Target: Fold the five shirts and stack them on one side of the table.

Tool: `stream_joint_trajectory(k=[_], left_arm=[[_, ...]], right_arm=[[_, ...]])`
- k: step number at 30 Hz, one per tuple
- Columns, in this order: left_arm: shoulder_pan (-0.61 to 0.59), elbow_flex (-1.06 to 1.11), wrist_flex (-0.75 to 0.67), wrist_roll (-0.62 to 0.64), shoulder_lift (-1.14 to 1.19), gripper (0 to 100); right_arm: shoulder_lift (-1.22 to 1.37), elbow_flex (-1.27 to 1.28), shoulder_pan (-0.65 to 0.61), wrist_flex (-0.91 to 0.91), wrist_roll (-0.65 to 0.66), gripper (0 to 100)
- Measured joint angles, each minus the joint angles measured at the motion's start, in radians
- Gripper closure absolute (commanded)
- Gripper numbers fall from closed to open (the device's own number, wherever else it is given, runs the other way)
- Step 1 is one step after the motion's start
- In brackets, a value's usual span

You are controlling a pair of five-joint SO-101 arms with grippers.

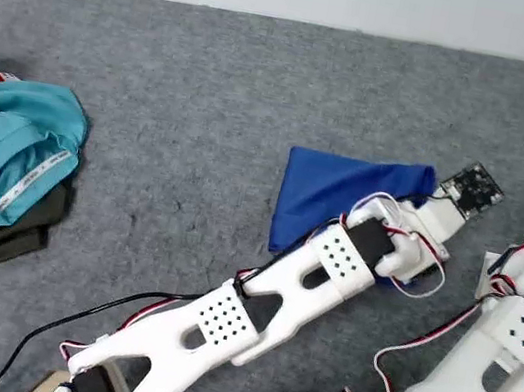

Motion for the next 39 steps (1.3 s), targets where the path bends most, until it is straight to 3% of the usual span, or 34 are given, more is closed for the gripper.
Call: stream_joint_trajectory(k=[10,21,26,32,39], left_arm=[[-0.017,0.000,0.000,0.000,-0.061,80],[-0.173,-0.006,0.083,0.000,-0.284,81],[-0.278,-0.006,0.190,0.000,-0.399,81],[-0.480,-0.006,0.425,0.000,-0.555,81],[-0.675,-0.008,0.468,0.000,-0.703,81]], right_arm=[[-0.075,0.000,0.006,0.000,0.000,67.4],[-0.170,0.054,0.005,-0.017,0.000,67.4],[-0.161,0.109,-0.095,-0.110,0.000,67.4],[0.034,0.006,-0.313,-0.152,-0.006,67.4],[0.489,-0.331,-0.400,-0.126,-0.129,67.4]])
